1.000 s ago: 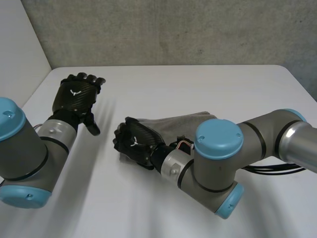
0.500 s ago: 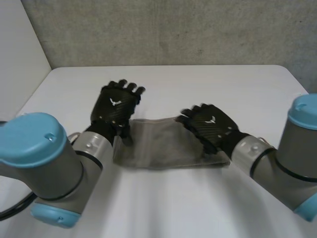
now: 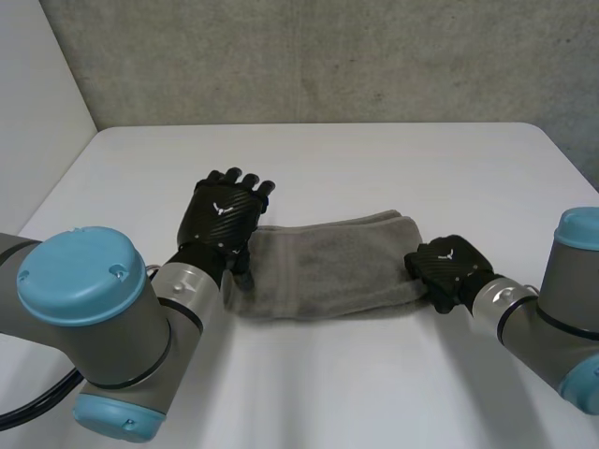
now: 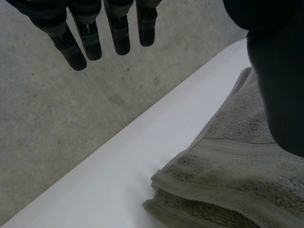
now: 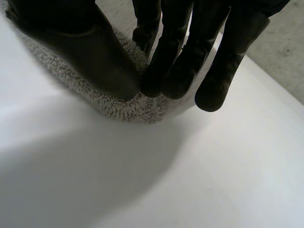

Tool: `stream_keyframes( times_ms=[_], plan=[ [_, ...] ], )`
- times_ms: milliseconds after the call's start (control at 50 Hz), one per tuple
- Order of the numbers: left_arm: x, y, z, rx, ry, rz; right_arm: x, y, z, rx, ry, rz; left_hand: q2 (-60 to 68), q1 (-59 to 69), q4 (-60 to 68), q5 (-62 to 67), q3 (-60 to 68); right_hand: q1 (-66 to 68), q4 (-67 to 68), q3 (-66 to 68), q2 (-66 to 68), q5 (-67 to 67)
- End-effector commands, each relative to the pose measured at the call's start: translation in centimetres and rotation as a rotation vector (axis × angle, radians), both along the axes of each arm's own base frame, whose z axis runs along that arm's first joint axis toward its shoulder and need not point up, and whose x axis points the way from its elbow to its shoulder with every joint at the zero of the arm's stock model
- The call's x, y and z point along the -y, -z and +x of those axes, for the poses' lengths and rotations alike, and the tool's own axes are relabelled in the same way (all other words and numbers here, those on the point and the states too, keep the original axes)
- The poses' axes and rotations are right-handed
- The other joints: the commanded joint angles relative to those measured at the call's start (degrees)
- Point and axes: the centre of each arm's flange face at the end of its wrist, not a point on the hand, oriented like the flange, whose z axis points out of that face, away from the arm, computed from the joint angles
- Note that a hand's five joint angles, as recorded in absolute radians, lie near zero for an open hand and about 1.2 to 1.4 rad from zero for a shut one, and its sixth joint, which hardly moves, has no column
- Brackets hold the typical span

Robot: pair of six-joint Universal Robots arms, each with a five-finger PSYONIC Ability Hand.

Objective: Fold the towel.

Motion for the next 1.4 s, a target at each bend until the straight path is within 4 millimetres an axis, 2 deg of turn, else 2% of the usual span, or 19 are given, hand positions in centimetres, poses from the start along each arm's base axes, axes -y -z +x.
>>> stream_keyframes(
  times_ms=[20, 140, 180, 200, 220, 300, 360, 460, 580, 620, 660, 800, 840, 900, 940, 1060, 1100, 1320, 1400],
  plan=[
    [0.1, -0.2, 0.6, 0.003, -0.017, 0.004, 0.9, -3.5, 1.8, 0.027, -0.046, -0.128, -3.76, -4.59, -4.16, -11.71, -3.04, 8.10, 3.04, 3.08, 3.44, 3.74],
    [1.6, -1.9, 2.8, -0.022, -0.094, -0.031, -0.2, -6.6, 5.6, 0.070, -0.157, -0.232, -3.93, -4.76, -4.33, -11.87, -3.21, 8.10, 3.04, 3.08, 3.44, 3.74],
    [2.1, -2.3, 3.5, -0.029, -0.117, -0.040, -2.0, -7.8, 9.0, 0.092, -0.265, -0.287, -3.93, -4.76, -4.33, -11.87, -3.21, 8.10, 3.04, 3.08, 3.44, 3.74],
    [2.1, -2.3, 3.5, -0.029, -0.117, -0.040, -2.0, -7.8, 9.1, 0.092, -0.265, -0.287, -3.93, -4.76, -4.33, -11.87, -3.21, 8.10, 3.04, 3.08, 3.44, 3.74],
    [2.4, -2.8, 4.1, -0.040, -0.136, -0.048, -2.8, -7.9, 10.8, 0.095, -0.330, -0.308, -3.76, -4.60, -4.17, -11.71, -3.04, 8.10, 3.04, 3.08, 3.44, 3.74],
    [3.5, -4.2, 6.0, -0.092, -0.202, -0.068, -5.6, -6.6, 15.8, 0.093, -0.491, -0.347, -3.93, -4.76, -4.33, -11.87, -3.21, 8.10, 3.04, 3.08, 3.44, 3.74],
    [4.0, -4.6, 6.7, -0.110, -0.231, -0.072, -6.5, -5.8, 17.1, 0.101, -0.545, -0.339, -3.93, -4.76, -4.33, -11.87, -3.21, 8.10, 3.04, 3.08, 3.44, 3.74],
    [4.9, -5.1, 8.7, -0.136, -0.307, -0.076, -9.4, -1.9, 20.3, 0.111, -0.701, -0.268, -3.93, -4.76, -4.33, -11.87, -3.21, 8.10, 3.04, 3.08, 3.44, 3.74],
    [4.9, -4.7, 8.6, -0.129, -0.303, -0.064, -9.5, -1.1, 20.3, 0.097, -0.698, -0.243, -3.76, -4.59, -4.16, -11.71, -3.04, 8.10, 3.04, 3.08, 3.44, 3.74],
    [4.6, -4.5, 8.2, -0.125, -0.284, -0.058, -9.5, -1.9, 19.9, 0.103, -0.662, -0.239, -3.76, -4.60, -4.17, -11.71, -3.04, -47.71, -52.77, -52.73, -52.37, -52.07],
    [4.7, -4.3, 8.1, -0.123, -0.281, -0.054, -9.2, -3.0, 19.4, 0.115, -0.625, -0.240, -3.93, -4.76, -4.33, -11.87, -3.21, -56.85, -61.91, -61.87, -61.51, -61.21],
    [4.7, -3.6, 6.6, -0.133, -0.243, -0.037, -10.3, -8.0, 17.4, 0.244, -0.552, -0.215, -3.93, -4.76, -4.33, -11.87, -3.21, -61.90, -66.96, -66.92, -66.56, -66.26],
    [4.5, -3.6, 6.1, -0.146, -0.228, -0.034, -10.1, -8.9, 16.8, 0.273, -0.519, -0.206, -3.76, -4.59, -4.16, -11.71, -3.04, -61.90, -66.96, -66.92, -66.56, -66.26],
    [4.3, -3.7, 5.1, -0.190, -0.200, -0.018, -7.7, -9.8, 14.8, 0.309, -0.398, -0.176, -3.76, -4.59, -4.16, -11.71, -3.04, -61.90, -66.96, -66.92, -66.56, -66.26],
    [4.0, -3.0, 4.1, -0.222, -0.171, 0.023, -5.6, -9.4, 12.9, 0.316, -0.269, -0.134, -3.93, -4.76, -4.33, -11.87, -3.21, -61.90, -66.96, -66.92, -66.56, -66.26],
    [3.1, -1.1, 2.5, -0.227, -0.120, 0.092, -4.1, -8.5, 11.5, 0.307, -0.171, -0.087, -4.27, -5.10, -4.67, -12.21, -3.55, -61.90, -66.96, -66.92, -66.56, -66.26],
    [2.5, 0.6, 1.5, -0.198, -0.077, 0.135, -3.4, -7.7, 11.1, 0.309, -0.146, -0.059, -4.43, -5.27, -4.84, -12.38, -3.71, -61.90, -66.96, -66.92, -66.56, -66.26],
    [2.5, 6.3, 0.4, -0.046, -0.043, 0.270, -1.6, -1.3, 12.0, 0.273, -0.098, 0.115, -3.59, -4.43, -4.00, -11.54, -2.88, -61.90, -66.96, -66.92, -66.56, -66.26],
    [2.4, 6.8, 0.5, -0.006, -0.047, 0.299, -1.5, -0.7, 12.2, 0.259, -0.097, 0.139, -3.59, -4.43, -4.00, -11.54, -2.87, -61.90, -66.96, -66.92, -66.56, -66.26]
  ],
)
